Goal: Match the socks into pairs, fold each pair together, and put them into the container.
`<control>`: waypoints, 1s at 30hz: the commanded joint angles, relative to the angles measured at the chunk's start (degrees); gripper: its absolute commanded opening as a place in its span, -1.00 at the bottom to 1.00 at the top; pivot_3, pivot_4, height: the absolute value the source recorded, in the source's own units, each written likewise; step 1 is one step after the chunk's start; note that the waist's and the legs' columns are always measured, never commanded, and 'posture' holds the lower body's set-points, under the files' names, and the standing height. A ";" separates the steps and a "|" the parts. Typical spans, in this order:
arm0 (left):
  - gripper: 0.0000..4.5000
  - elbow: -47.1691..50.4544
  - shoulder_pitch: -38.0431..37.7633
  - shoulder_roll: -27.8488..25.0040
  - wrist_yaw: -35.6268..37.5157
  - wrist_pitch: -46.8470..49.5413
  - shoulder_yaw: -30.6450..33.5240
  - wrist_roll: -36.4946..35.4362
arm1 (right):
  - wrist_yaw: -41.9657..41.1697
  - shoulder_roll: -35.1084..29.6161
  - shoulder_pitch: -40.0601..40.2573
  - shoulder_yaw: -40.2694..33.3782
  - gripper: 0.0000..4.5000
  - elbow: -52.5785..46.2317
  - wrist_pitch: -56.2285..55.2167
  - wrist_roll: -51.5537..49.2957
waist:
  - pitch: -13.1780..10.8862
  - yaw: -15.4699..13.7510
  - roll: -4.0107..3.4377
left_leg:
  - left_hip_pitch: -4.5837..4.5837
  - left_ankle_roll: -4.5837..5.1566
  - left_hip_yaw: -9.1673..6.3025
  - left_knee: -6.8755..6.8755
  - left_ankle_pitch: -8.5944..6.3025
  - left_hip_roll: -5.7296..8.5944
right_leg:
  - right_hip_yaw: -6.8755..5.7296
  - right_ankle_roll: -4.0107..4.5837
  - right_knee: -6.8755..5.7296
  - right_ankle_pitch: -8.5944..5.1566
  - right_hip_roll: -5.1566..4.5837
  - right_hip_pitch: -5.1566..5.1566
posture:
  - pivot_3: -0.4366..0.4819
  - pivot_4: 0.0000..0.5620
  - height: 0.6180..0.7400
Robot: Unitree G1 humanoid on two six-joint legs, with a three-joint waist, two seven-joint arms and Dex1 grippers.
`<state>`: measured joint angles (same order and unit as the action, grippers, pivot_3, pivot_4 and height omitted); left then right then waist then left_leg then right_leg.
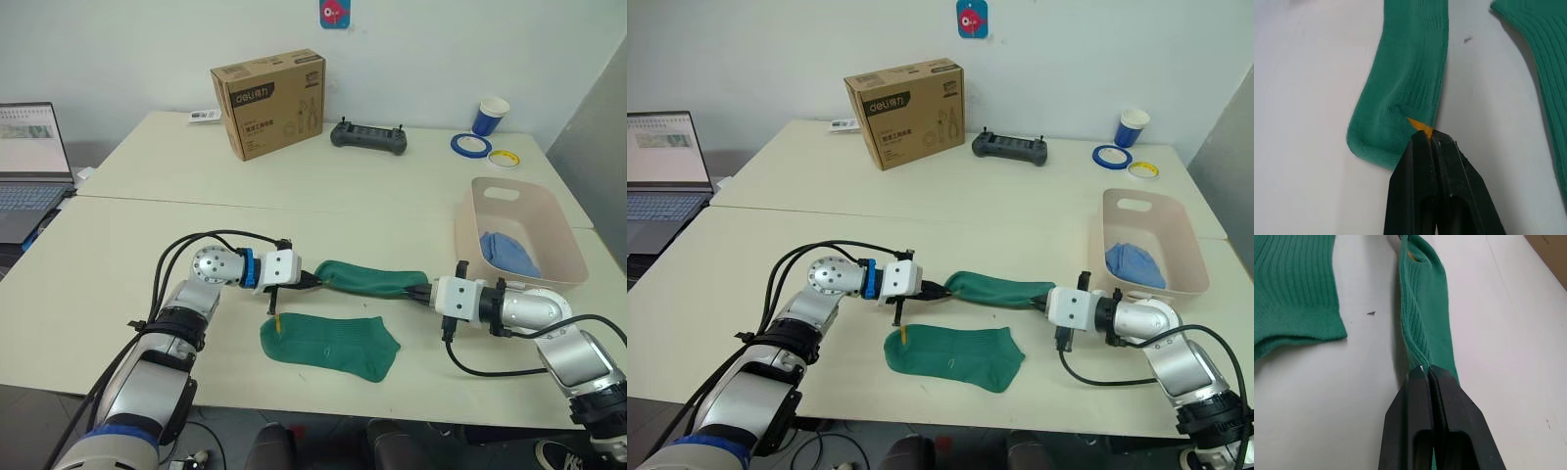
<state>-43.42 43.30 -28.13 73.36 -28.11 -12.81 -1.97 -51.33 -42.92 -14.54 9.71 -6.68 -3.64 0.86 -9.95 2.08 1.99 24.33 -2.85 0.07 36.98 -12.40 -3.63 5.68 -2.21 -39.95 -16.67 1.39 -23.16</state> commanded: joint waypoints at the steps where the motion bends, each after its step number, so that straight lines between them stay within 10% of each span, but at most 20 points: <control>1: -1.00 4.15 1.09 -0.91 1.66 4.52 2.75 -3.91 | -0.47 0.08 -1.79 -2.41 -0.99 -2.57 1.30 -2.43 | 0.00 0.00 0.00 | 0.00 0.00 0.00 0.00 0.00 0.00 | 0.00 0.00 0.00 0.00 0.00 0.00 | -0.05 -0.47 1.00; 30: -1.00 27.13 -5.95 -10.03 7.94 28.90 6.91 -13.37 | -3.57 0.11 -2.86 -4.72 -0.99 -15.96 19.18 -14.00 | 0.00 -0.09 -0.01 | 0.00 0.00 -0.09 0.01 0.00 -0.05 | -0.07 0.02 -0.03 -0.02 0.02 -0.01 | -0.05 -0.47 1.00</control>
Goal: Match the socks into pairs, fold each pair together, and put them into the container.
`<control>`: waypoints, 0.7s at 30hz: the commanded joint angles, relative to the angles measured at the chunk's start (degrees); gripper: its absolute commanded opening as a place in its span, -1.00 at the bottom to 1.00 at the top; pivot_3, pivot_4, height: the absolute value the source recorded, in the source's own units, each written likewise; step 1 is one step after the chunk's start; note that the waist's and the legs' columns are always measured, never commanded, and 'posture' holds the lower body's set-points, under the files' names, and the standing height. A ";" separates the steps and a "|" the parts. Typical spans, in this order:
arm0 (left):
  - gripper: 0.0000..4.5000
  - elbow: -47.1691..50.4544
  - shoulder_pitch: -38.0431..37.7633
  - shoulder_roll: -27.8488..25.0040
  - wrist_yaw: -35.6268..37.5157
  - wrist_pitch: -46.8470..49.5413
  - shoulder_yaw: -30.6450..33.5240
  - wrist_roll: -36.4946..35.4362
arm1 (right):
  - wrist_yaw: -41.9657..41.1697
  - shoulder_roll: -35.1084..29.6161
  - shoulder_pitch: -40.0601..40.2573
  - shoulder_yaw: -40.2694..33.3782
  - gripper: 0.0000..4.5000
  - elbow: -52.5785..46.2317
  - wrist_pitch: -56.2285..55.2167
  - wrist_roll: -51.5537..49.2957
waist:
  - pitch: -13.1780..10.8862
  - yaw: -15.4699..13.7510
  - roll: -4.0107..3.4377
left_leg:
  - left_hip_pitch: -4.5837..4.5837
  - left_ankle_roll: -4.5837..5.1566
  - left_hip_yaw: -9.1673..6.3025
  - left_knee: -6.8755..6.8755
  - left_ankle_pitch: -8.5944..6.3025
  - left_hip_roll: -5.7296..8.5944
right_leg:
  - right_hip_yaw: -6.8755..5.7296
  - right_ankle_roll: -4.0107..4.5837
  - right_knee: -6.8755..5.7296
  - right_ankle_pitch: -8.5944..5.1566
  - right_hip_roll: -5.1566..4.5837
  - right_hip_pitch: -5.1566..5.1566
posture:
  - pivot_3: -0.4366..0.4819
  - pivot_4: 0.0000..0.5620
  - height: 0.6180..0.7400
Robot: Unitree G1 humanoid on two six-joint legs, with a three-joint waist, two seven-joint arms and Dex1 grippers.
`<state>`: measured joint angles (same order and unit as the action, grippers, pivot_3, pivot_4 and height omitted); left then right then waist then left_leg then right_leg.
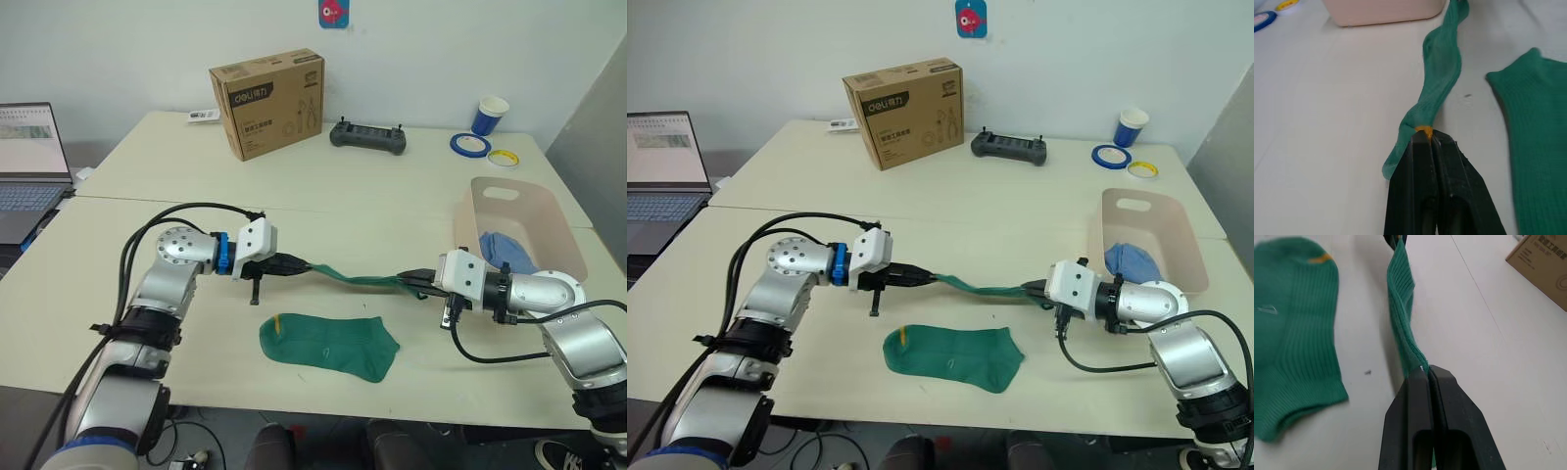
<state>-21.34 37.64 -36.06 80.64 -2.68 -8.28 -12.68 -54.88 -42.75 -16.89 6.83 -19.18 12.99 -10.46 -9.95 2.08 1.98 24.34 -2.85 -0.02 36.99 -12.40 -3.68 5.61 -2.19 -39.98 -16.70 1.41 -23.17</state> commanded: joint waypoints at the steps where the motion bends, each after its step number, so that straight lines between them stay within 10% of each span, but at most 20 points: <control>1: -1.00 6.28 -0.78 -2.94 1.04 5.14 2.65 -3.39 | -0.03 -0.04 -0.49 -1.96 -0.99 -4.07 3.54 -3.34 | 0.00 -0.11 0.00 | 0.01 0.00 0.00 0.00 0.00 0.00 | 0.00 -0.02 0.00 -0.01 0.00 0.00 | -0.05 -0.47 1.00; 21: -1.00 31.11 -13.07 -22.57 10.84 38.12 4.35 -18.82 | 3.86 -2.05 3.42 -7.64 -0.99 -23.34 40.19 -41.32 | -0.01 -0.08 0.00 | 0.00 0.01 -0.01 -0.02 0.00 -0.02 | -0.02 0.05 0.02 -0.12 -0.03 -0.02 | -0.05 -0.47 1.00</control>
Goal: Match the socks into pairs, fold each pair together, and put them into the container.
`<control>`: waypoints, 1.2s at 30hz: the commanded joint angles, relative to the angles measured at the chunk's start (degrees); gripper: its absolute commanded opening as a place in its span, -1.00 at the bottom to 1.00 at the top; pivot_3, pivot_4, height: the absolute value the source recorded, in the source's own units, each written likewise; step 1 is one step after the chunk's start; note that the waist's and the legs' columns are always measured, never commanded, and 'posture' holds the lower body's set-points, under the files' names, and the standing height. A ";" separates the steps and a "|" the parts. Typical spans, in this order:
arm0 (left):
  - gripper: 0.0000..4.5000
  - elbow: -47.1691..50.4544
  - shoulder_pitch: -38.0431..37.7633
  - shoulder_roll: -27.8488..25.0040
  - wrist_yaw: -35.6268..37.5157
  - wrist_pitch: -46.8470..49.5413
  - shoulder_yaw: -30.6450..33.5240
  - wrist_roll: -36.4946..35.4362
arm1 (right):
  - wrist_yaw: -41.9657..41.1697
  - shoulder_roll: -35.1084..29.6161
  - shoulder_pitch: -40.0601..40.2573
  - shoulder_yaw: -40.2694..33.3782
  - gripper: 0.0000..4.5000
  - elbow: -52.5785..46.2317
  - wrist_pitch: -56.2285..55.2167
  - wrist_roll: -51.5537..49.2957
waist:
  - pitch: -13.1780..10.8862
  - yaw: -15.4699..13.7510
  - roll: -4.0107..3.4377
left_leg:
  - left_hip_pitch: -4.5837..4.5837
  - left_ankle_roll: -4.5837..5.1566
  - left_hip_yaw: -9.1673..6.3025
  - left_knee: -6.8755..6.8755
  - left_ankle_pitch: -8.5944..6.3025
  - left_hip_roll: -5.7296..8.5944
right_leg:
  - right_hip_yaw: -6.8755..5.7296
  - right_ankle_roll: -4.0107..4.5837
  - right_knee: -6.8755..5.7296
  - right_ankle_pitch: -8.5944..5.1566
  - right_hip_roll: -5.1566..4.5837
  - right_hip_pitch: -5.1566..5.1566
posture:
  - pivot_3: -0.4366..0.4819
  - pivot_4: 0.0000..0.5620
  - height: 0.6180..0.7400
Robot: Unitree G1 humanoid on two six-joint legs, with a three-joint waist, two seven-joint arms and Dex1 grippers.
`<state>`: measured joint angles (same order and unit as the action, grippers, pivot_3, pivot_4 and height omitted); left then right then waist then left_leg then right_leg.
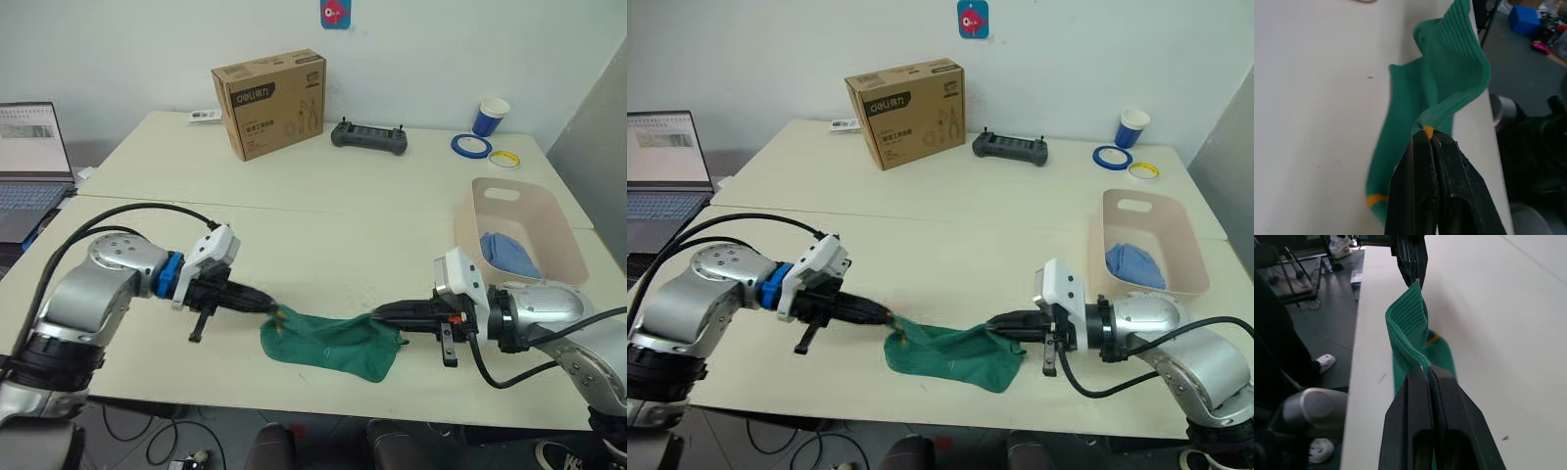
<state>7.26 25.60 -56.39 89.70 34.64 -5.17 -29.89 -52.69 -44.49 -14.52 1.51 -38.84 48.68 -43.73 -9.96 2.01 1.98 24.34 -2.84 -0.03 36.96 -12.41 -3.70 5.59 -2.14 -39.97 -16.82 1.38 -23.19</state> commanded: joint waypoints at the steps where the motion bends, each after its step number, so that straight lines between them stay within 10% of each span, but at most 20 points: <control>1: -1.00 2.44 -1.91 -2.90 2.24 0.25 0.78 -1.09 | 3.18 0.63 2.17 -2.47 -0.99 -3.74 6.29 -11.38 | 0.00 -0.01 0.00 | 0.00 0.00 -0.01 0.00 0.00 0.00 | -0.01 0.00 0.00 0.00 0.00 0.00 | -0.05 -0.47 1.00; 29: -1.00 -12.83 4.02 7.84 -6.22 -8.82 -7.37 12.77 | 0.77 2.74 -1.60 8.57 -0.99 19.20 -7.08 9.43 | 0.00 -0.11 0.02 | 0.03 0.02 0.03 0.00 0.00 0.01 | 0.02 0.00 0.02 -0.01 0.02 -0.05 | -0.05 -0.47 1.00; 36: -0.47 -16.70 5.52 11.13 -7.78 -11.98 -6.76 14.26 | 1.47 4.16 -0.06 4.98 -0.11 21.36 -10.54 11.17 | 0.00 -0.13 0.02 | 0.03 0.02 0.05 0.02 0.00 0.01 | 0.03 -0.02 0.02 0.01 0.02 -0.03 | -0.05 -0.47 1.00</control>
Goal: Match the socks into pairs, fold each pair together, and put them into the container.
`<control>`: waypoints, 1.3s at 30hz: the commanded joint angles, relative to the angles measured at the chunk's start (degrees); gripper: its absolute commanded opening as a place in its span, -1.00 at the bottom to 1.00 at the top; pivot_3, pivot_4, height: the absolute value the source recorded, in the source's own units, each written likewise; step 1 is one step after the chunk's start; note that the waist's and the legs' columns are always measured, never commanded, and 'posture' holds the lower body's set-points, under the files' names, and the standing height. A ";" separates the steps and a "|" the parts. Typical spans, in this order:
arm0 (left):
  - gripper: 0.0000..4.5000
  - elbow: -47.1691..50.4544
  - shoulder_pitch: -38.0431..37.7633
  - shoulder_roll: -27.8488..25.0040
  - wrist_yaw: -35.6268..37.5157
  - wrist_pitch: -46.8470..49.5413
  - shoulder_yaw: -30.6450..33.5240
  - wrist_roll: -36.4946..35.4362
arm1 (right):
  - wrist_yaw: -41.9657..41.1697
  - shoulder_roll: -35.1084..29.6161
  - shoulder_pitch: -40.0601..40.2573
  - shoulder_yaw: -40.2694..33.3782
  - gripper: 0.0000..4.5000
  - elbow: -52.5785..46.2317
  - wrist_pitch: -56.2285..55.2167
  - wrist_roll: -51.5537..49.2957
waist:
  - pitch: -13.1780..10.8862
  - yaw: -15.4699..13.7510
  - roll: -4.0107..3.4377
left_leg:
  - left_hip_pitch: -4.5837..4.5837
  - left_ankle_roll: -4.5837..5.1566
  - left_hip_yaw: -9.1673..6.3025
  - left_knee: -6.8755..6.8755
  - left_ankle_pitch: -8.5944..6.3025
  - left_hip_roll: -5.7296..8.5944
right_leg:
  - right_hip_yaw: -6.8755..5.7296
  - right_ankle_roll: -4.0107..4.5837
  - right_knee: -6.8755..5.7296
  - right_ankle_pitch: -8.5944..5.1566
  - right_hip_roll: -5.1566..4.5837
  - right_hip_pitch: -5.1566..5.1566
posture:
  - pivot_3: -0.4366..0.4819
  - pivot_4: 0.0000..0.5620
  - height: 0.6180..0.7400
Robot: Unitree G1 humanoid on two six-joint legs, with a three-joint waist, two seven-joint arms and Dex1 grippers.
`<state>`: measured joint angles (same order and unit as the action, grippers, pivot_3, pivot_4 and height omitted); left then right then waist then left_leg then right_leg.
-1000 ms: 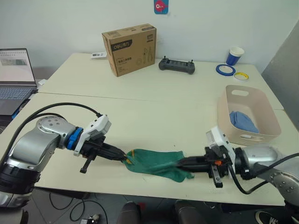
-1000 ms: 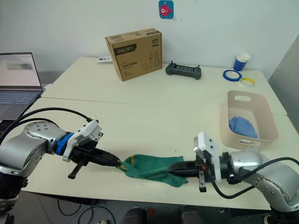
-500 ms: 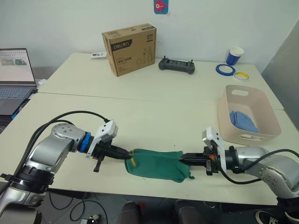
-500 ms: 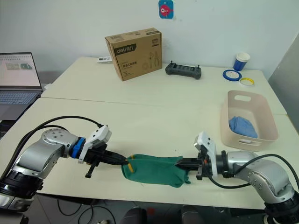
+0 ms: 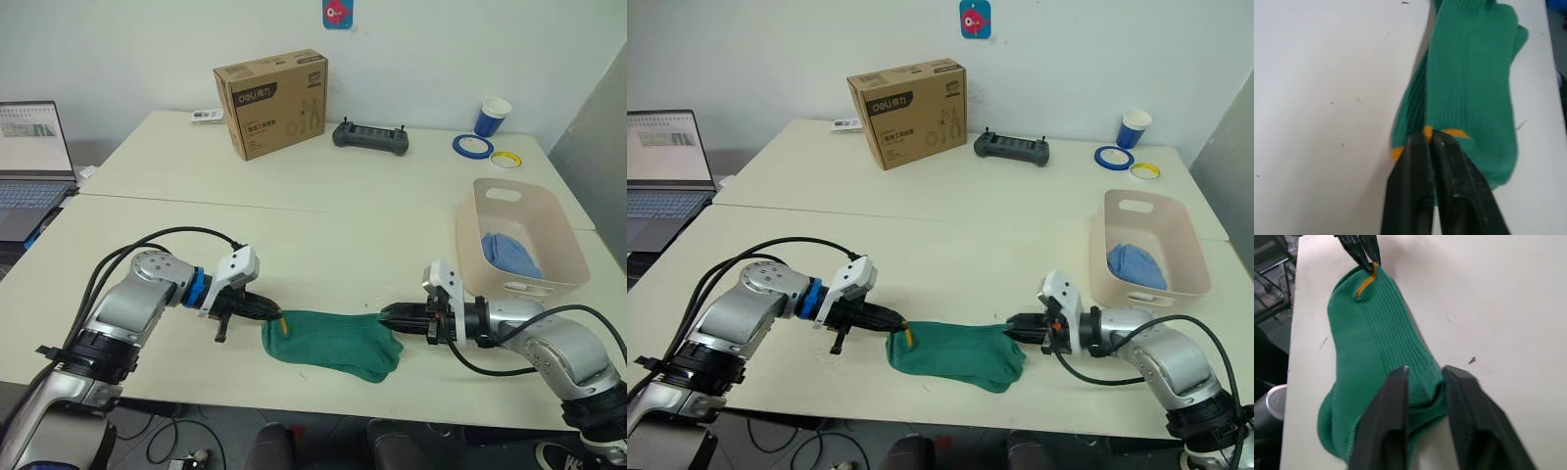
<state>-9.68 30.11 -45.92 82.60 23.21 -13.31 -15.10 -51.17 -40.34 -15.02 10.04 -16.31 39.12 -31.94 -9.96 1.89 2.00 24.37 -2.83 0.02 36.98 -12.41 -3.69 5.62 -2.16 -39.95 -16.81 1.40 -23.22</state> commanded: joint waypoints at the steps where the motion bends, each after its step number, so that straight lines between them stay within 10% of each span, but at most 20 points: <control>1: -0.32 0.25 0.90 0.98 -1.11 -0.26 1.80 -0.74 | 0.16 0.15 0.82 -4.31 0.05 -1.54 -0.60 -1.24 | 0.00 -0.01 0.00 | 0.01 0.00 -0.01 -0.01 0.00 0.00 | 0.00 0.00 0.00 0.00 0.00 0.00 | -0.05 -0.47 1.00; 3: -0.05 -0.18 0.63 0.49 -1.35 0.93 3.27 -1.64 | 0.03 -1.15 3.67 -7.22 0.21 -4.00 1.08 -3.38 | 0.00 -0.02 0.00 | 0.01 0.00 -0.03 -0.02 0.00 0.00 | -0.02 0.01 0.00 0.00 0.00 0.00 | -0.05 -0.47 1.00; 34: -0.05 11.50 -11.58 -3.86 -3.84 6.69 6.68 -5.32 | 2.18 -1.03 13.65 -7.27 0.21 -11.81 2.16 -2.60 | 0.00 0.44 0.00 | -0.02 0.00 -0.02 -0.02 0.00 0.00 | -0.01 0.00 0.00 -0.01 -0.03 0.02 | -0.05 -0.47 1.00; 39: -0.03 11.22 -10.59 -3.78 -2.98 6.81 6.53 -5.72 | 2.11 -1.22 13.84 -6.97 -0.35 -11.08 1.28 -1.91 | 0.00 0.43 0.00 | -0.02 0.00 -0.02 -0.01 0.00 0.00 | -0.01 -0.01 0.00 -0.01 -0.02 0.02 | -0.05 -0.47 1.00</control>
<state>0.48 18.70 -49.69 79.38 30.64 -6.88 -20.27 -48.62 -41.50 -1.13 3.52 -26.40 41.68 -34.14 -9.96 2.31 2.00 24.35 -2.83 0.00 36.97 -12.41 -3.69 5.62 -2.17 -39.95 -16.82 1.37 -23.20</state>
